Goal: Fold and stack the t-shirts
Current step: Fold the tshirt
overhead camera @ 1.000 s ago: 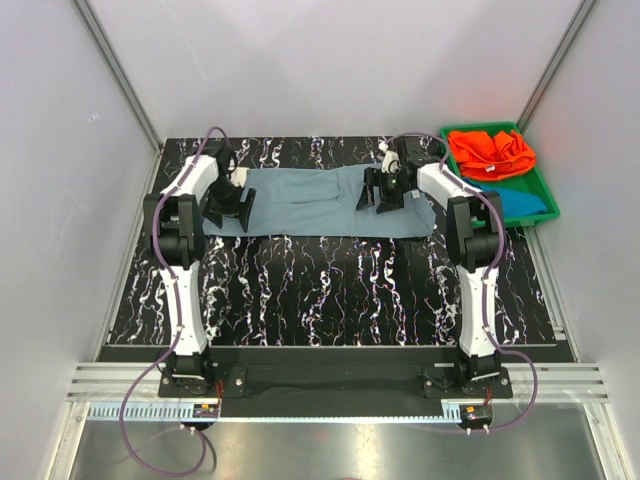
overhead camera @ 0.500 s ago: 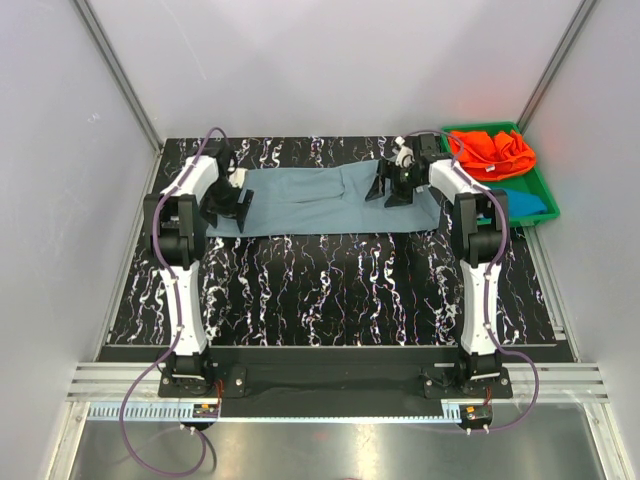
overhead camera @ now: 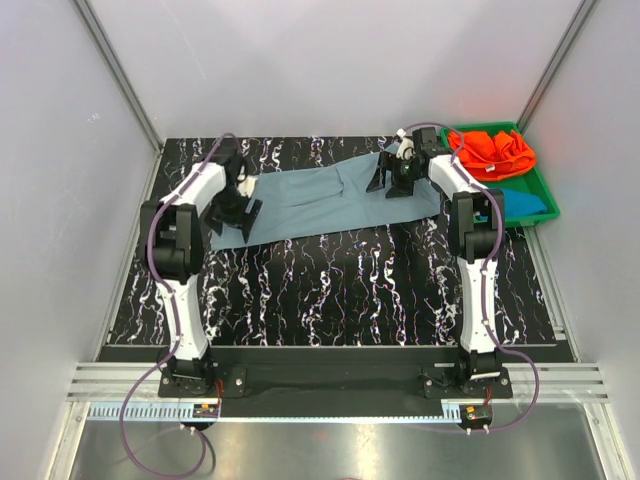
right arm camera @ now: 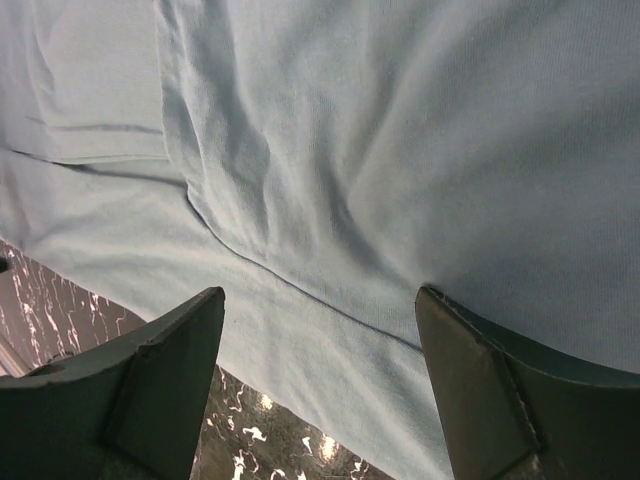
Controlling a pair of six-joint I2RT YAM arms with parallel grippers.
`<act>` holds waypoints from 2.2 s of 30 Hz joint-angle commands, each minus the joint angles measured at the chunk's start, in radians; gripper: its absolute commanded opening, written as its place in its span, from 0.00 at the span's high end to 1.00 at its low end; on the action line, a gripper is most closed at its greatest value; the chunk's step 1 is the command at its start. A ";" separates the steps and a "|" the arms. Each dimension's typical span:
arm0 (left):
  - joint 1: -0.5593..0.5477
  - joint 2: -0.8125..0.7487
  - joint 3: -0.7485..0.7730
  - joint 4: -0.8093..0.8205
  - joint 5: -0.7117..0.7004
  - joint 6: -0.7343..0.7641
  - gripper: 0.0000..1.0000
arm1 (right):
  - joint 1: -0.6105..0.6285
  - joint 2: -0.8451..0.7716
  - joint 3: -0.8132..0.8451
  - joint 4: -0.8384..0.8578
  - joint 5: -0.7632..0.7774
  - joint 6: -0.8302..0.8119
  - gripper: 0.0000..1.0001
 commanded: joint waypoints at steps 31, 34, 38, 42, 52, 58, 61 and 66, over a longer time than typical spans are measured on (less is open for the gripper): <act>0.009 0.333 0.566 0.003 -0.046 0.036 0.18 | -0.007 -0.231 -0.233 0.050 0.063 0.120 0.14; 0.009 0.337 0.547 -0.015 -0.029 0.030 0.18 | -0.006 -0.190 -0.208 0.055 0.073 0.127 0.14; 0.009 0.342 0.514 -0.035 0.032 0.018 0.17 | -0.007 -0.142 -0.188 0.064 0.066 0.147 0.14; 0.011 0.340 0.459 -0.068 0.090 0.015 0.17 | -0.009 -0.098 -0.150 0.061 0.070 0.149 0.14; -0.005 0.232 0.218 -0.075 0.147 0.001 0.18 | -0.024 0.031 0.032 0.035 0.084 0.133 0.13; -0.054 0.107 0.046 -0.083 0.178 0.010 0.19 | -0.030 0.114 0.173 0.023 0.081 0.129 0.12; -0.099 0.029 -0.049 -0.078 0.193 0.003 0.19 | -0.030 0.143 0.221 0.036 0.080 0.139 0.12; -0.182 -0.055 -0.207 -0.045 0.207 -0.020 0.19 | -0.029 0.155 0.243 0.053 0.075 0.144 0.12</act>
